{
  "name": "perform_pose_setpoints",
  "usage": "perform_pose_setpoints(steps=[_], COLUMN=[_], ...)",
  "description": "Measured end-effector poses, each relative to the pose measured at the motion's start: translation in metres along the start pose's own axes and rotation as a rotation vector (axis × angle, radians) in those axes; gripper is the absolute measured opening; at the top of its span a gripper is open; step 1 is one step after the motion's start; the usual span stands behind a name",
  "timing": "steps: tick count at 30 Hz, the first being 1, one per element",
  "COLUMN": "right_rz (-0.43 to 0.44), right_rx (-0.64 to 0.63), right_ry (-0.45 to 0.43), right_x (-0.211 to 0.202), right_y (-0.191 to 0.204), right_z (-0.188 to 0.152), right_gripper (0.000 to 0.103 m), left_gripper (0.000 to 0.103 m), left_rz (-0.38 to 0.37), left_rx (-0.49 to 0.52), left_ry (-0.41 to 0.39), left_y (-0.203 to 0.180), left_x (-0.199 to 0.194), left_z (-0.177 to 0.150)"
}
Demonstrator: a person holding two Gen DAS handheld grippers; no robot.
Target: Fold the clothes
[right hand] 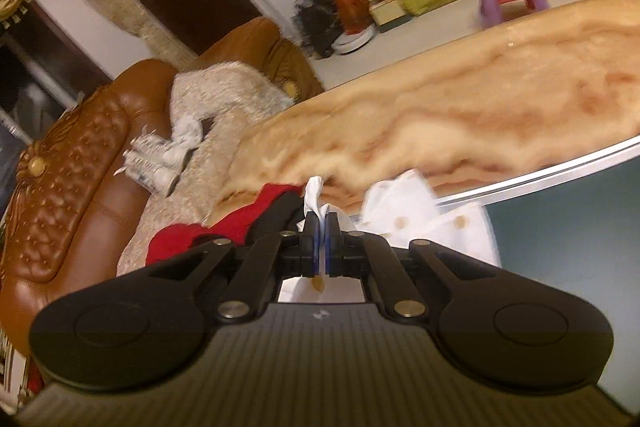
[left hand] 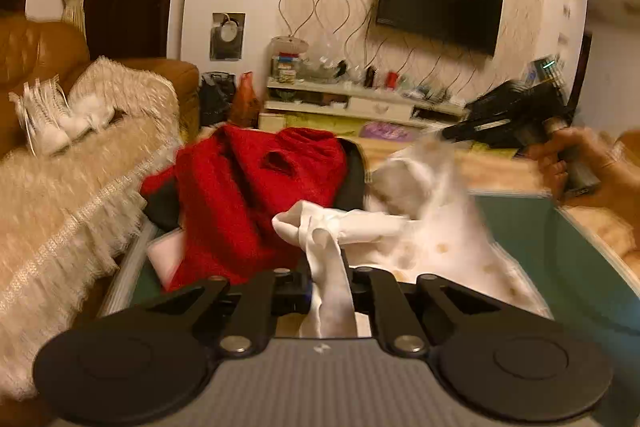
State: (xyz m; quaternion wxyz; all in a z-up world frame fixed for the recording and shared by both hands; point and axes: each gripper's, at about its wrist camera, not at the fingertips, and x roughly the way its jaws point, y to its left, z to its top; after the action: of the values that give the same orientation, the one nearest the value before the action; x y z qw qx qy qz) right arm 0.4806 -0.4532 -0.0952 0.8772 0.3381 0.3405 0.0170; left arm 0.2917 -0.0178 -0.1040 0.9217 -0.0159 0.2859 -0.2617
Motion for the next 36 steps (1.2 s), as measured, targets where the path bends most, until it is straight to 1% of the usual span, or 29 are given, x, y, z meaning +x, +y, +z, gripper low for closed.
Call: perform_pose_setpoints(steps=[2,5,7,8,9,10,11,12,14,15,16,21,24,25,26,27,28,30,33,36], right_rz=[0.035,0.045,0.004,-0.020,-0.045,-0.059,-0.073,-0.069,-0.115,-0.149,-0.198,-0.345,-0.482,-0.506,-0.501,-0.496,-0.490,-0.425,-0.326,-0.189], right_rx=[-0.012,-0.071,-0.150,-0.183,-0.216,-0.234,-0.251,-0.264,-0.332,-0.380,-0.457,-0.719,-0.890,-0.913,-0.879,-0.844,-0.809,-0.648,-0.408,-0.151], right_ry=[0.027,0.091,0.132,0.142,0.152,0.161,0.171,0.179,0.196,0.203,0.212,0.275,0.299,0.321,0.329,0.338,0.346,0.306,0.245,0.153], right_x=[0.012,0.035,0.052,0.058,0.064,0.066,0.069,0.070,0.070,0.070,0.073,0.086,0.100,0.106,0.104,0.102,0.100,0.073,0.033,-0.023], right_y=[0.013,0.041,0.062,0.069,0.077,0.083,0.088,0.092,0.104,0.111,0.121,0.155,0.169,0.168,0.162,0.156,0.150,0.127,0.094,0.061], right_z=[-0.006,-0.019,-0.030,-0.034,-0.039,-0.043,-0.047,-0.050,-0.055,-0.057,-0.063,-0.085,-0.102,-0.105,-0.101,-0.096,-0.092,-0.064,-0.023,0.020], right_gripper=[0.005,0.006,0.007,0.016,0.023,0.040,0.047,0.048,0.048,0.048,0.048,0.048,0.048,0.046,0.024,0.009,0.006,0.005,0.005,0.004], left_gripper=[0.009,0.009,0.009,0.009,0.009,0.009,0.009,0.009,0.009,0.009,0.009,0.009,0.009,0.009,0.009,0.009,0.009,0.009,0.009,0.009], left_rz=[0.002,0.015,0.022,0.020,0.016,0.013,0.010,0.001,-0.020,-0.029,-0.038,-0.079,-0.108,-0.118,-0.124,-0.126,-0.128,-0.134,-0.145,-0.175], left_rx=[-0.020,-0.053,-0.094,-0.113,-0.121,-0.116,-0.107,-0.099,-0.093,-0.092,-0.091,-0.072,-0.057,-0.052,-0.043,-0.029,-0.014,-0.008,-0.043,-0.085], left_ry=[-0.003,0.000,0.005,0.003,-0.001,-0.006,-0.010,-0.013,-0.016,-0.016,-0.017,-0.019,-0.019,-0.020,-0.021,-0.025,-0.030,-0.047,-0.079,-0.132], left_y=[-0.007,-0.007,-0.001,0.002,0.003,0.001,0.000,-0.003,-0.011,-0.017,-0.022,-0.044,-0.057,-0.061,-0.068,-0.072,-0.076,-0.077,-0.069,-0.062], left_x=[-0.014,-0.025,-0.027,-0.028,-0.030,-0.032,-0.033,-0.035,-0.038,-0.040,-0.041,-0.048,-0.056,-0.058,-0.059,-0.062,-0.066,-0.072,-0.082,-0.097], left_z=[-0.010,-0.023,-0.028,-0.029,-0.030,-0.030,-0.029,-0.029,-0.029,-0.030,-0.031,-0.033,-0.032,-0.031,-0.030,-0.027,-0.025,-0.016,0.000,0.020])
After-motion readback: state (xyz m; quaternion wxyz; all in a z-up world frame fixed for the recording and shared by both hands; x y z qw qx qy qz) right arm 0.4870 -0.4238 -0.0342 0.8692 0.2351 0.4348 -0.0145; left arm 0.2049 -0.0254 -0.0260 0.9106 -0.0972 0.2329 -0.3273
